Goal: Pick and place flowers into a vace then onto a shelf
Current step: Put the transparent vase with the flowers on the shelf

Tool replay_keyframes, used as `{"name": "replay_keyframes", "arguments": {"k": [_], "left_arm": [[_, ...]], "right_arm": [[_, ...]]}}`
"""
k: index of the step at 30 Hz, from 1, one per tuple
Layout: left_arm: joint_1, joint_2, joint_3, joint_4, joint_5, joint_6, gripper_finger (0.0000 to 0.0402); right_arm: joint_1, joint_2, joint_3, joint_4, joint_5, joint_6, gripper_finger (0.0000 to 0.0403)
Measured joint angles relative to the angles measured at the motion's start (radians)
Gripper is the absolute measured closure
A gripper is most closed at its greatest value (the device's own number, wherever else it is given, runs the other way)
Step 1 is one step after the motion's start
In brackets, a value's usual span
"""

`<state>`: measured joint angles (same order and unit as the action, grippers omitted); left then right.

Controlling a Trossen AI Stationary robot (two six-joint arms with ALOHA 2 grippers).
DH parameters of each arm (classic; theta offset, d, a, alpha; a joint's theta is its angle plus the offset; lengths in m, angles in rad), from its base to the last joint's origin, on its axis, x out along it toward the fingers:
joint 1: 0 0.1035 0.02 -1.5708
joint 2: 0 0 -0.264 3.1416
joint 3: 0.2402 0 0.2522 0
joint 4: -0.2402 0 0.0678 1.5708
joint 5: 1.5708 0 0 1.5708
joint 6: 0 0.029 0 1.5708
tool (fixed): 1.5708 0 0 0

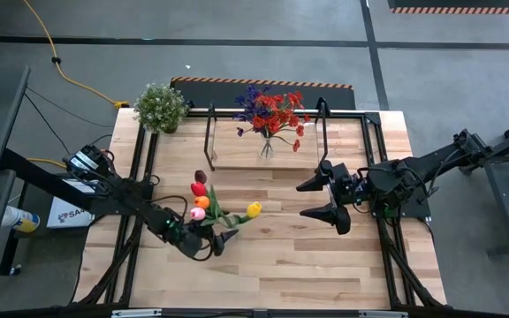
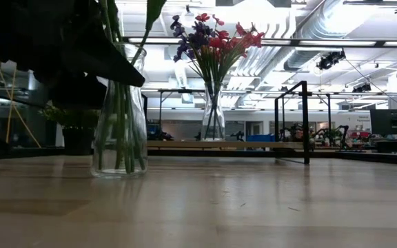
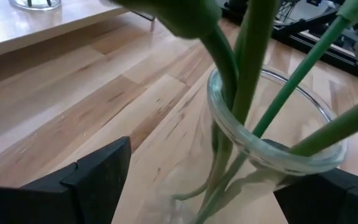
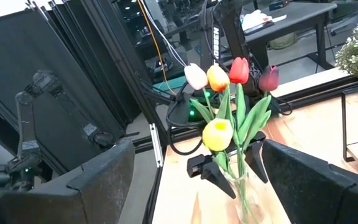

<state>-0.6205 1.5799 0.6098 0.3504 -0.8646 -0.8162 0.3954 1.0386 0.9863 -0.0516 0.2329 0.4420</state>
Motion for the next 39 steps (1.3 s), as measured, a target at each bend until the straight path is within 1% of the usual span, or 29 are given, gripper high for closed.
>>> {"name": "replay_keyframes", "arguments": {"k": [16, 21, 25, 30, 34, 39], "left_arm": [[-0.001, 0.000, 0.000, 0.006, 0.013, -0.003, 0.0014], [-0.001, 0.000, 0.000, -0.014, 0.013, -0.001, 0.0018], [-0.001, 0.000, 0.000, -0.014, 0.001, 0.000, 0.0045], [-0.001, 0.008, 0.000, -0.010, -0.023, 0.000, 0.0094], [-0.001, 0.008, 0.000, -0.008, -0.022, -0.003, 0.0132], [0.000, 0.008, 0.000, 0.006, -0.034, -0.008, 0.0187]], "right_arm": [[0.000, 0.000, 0.000, -0.004, 0.000, 0.002, 0.0064], [0.000, 0.000, 0.000, -0.004, 0.000, 0.002, 0.0065], [0.000, 0.000, 0.000, -0.004, 0.000, 0.002, 0.0064], [0.000, 0.000, 0.000, -0.004, 0.000, 0.002, 0.0065], [0.000, 0.000, 0.000, -0.005, 0.000, 0.002, 0.0064], [0.000, 0.000, 0.000, -0.005, 0.000, 0.002, 0.0065]]}}
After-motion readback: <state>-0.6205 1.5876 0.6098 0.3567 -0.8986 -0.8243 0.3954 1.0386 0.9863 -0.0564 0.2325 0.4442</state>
